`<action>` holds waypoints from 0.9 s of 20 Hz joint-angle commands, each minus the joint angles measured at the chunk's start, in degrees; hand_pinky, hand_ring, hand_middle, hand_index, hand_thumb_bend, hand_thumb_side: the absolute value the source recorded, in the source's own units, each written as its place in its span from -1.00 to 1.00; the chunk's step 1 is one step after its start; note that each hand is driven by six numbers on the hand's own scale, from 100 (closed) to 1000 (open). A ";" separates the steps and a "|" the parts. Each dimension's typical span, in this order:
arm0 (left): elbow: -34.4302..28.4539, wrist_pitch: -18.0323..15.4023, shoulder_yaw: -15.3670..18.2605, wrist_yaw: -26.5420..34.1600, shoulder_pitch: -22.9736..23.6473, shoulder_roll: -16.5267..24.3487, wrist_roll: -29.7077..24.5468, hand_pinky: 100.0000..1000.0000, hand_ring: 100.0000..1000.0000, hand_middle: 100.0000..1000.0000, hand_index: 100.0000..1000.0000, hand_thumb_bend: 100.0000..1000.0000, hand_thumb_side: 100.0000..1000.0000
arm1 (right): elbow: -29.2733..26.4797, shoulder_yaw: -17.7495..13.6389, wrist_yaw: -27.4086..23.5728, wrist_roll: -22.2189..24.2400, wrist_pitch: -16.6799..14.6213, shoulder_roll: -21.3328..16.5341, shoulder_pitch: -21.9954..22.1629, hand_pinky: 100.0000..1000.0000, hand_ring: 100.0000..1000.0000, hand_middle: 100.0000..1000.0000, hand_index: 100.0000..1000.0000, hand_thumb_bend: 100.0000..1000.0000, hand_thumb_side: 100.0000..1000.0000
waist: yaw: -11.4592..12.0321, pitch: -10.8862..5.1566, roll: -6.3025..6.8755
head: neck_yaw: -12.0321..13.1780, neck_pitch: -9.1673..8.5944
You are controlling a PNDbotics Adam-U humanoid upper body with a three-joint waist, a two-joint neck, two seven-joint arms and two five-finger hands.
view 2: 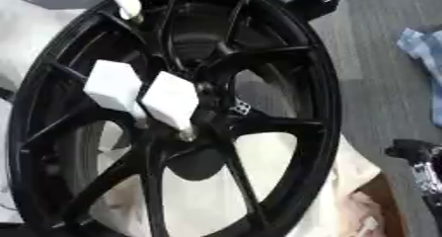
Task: Pull the pin out of the wheel hub.
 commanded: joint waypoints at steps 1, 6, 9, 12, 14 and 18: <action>0.67 -0.15 5.07 3.80 2.93 5.68 3.61 0.22 -0.06 -0.68 -0.38 -1.00 -0.59 | -0.85 -0.91 -0.66 -0.47 -0.18 -1.12 0.47 0.98 0.40 0.14 0.36 -1.00 0.27 | 0.60 -2.28 -0.35 | -1.02 0.68; 5.20 -0.74 10.14 7.60 11.47 9.58 8.18 0.21 -0.07 -0.67 -0.37 -1.00 -0.58 | -0.85 -1.58 -1.59 -0.65 -0.55 -1.23 0.72 0.99 0.40 0.14 0.37 -1.00 0.22 | 2.03 -3.27 -1.18 | -3.00 0.85; 7.45 -1.26 12.42 8.52 17.16 11.46 10.26 0.20 -0.07 -0.67 -0.36 -1.00 -0.58 | -0.85 -1.85 -2.15 -0.56 -0.90 -1.13 0.69 0.99 0.40 0.14 0.37 -1.00 0.21 | 2.68 -3.57 -1.77 | -3.70 0.80; 9.53 -1.12 14.45 7.83 23.05 11.93 12.83 0.19 -0.07 -0.66 -0.35 -1.00 -0.60 | -0.85 -2.18 -2.40 -0.68 -0.93 -0.68 0.75 0.99 0.41 0.14 0.37 -1.00 0.21 | 3.24 -3.59 -2.35 | -4.21 0.59; 9.55 -1.07 15.63 6.81 27.17 11.33 14.63 0.19 -0.06 -0.64 -0.34 -1.00 -0.60 | -0.85 -2.26 -2.63 -0.73 -0.90 -0.46 0.54 0.99 0.41 0.14 0.37 -1.00 0.22 | 3.46 -3.50 -2.69 | -4.33 0.18; 8.52 0.09 17.17 3.03 34.35 9.61 17.84 0.22 -0.03 -0.59 -0.29 -1.00 -0.63 | -0.85 -2.40 -2.98 -0.84 -1.34 -0.30 0.43 0.99 0.41 0.14 0.37 -1.00 0.17 | 3.81 -3.45 -3.52 | -4.93 -0.41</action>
